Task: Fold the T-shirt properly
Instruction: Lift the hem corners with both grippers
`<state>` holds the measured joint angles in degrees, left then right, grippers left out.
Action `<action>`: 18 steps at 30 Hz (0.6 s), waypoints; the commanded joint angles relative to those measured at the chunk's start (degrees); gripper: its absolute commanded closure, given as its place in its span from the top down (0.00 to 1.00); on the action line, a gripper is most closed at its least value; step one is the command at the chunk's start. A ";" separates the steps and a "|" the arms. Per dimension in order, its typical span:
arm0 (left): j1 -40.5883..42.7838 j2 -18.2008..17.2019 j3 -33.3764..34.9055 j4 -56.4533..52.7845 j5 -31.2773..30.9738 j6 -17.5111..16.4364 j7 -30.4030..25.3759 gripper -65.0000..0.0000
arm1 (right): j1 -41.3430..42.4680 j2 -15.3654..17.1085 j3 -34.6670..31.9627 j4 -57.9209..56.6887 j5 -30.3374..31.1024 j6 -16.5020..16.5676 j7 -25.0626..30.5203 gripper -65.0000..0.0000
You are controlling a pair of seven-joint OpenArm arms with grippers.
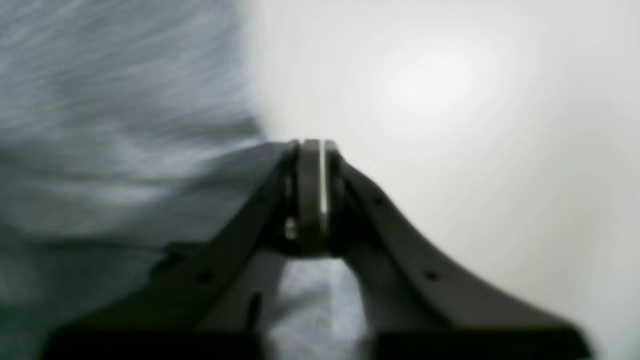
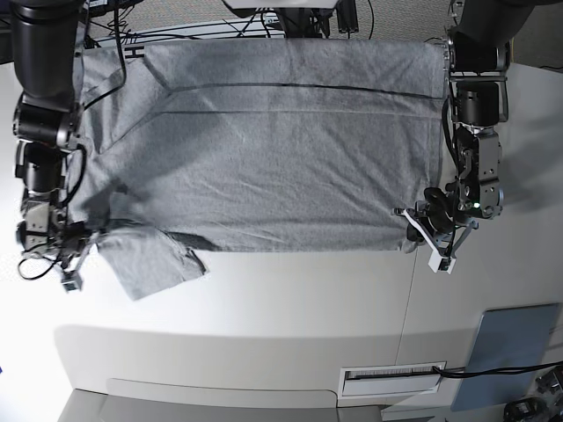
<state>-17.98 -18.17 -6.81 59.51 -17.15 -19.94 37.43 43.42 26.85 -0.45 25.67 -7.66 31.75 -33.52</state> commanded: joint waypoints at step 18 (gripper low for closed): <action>-0.59 -0.72 -0.11 0.37 0.90 0.37 1.79 0.00 | -2.60 1.86 0.07 0.83 9.35 0.61 2.34 0.54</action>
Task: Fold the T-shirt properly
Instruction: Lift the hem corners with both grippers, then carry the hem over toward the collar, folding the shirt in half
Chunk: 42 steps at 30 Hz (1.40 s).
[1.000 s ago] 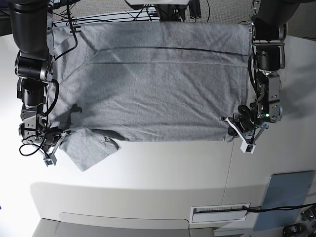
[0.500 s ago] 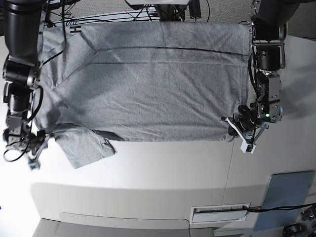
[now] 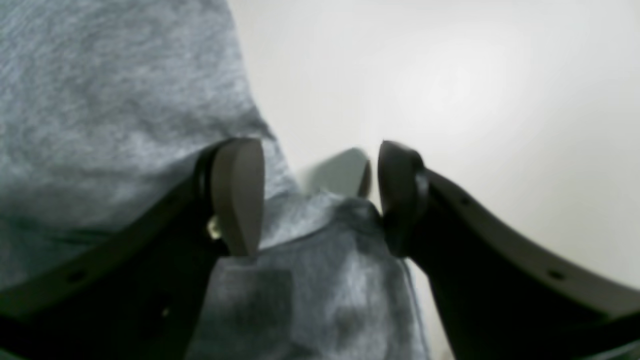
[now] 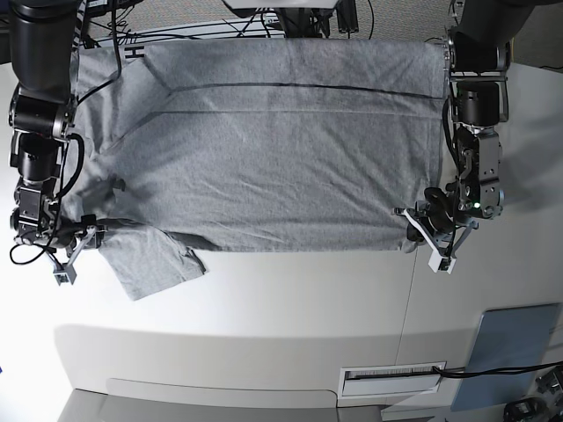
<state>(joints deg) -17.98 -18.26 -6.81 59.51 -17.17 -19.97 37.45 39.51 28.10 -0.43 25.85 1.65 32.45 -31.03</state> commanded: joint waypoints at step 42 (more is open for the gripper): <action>12.87 -4.13 -3.76 26.36 -10.34 3.37 7.23 0.00 | -29.97 14.88 4.46 53.81 20.81 -5.27 -15.21 0.00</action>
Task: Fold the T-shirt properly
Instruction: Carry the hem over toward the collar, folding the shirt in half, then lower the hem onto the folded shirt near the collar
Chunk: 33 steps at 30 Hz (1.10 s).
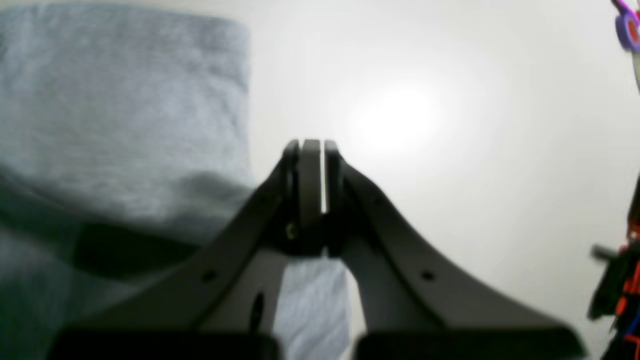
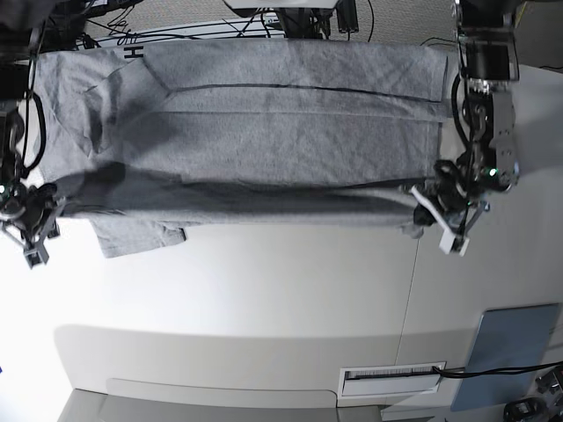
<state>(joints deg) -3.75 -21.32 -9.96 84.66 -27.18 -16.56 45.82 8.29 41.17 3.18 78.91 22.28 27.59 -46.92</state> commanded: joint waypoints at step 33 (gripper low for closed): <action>23.30 -1.07 -11.98 13.51 -4.33 -7.30 3.37 0.00 | -39.30 -6.64 22.82 21.59 0.13 -1.07 -1.31 0.00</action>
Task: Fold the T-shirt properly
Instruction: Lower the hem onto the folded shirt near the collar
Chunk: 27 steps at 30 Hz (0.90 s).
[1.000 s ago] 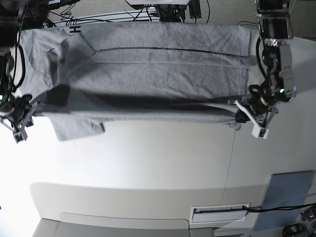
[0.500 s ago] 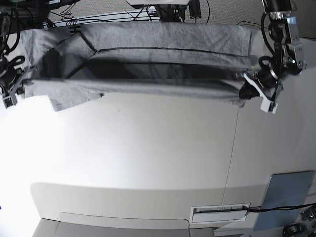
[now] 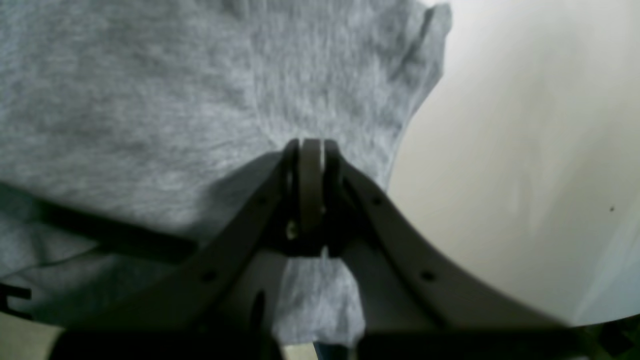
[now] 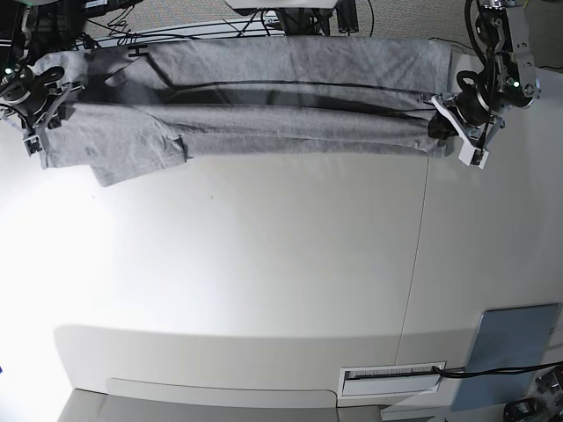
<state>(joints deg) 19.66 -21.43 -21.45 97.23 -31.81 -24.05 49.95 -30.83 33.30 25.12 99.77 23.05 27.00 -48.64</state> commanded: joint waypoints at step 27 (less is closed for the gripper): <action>-0.13 -0.98 -0.48 0.94 3.98 0.15 1.53 0.06 | -3.61 0.83 1.29 0.74 -3.82 0.66 0.31 0.22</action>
<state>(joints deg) 19.64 -21.45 -21.47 97.25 -28.05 -24.03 51.83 -34.35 32.88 25.65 99.77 19.31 27.70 -49.28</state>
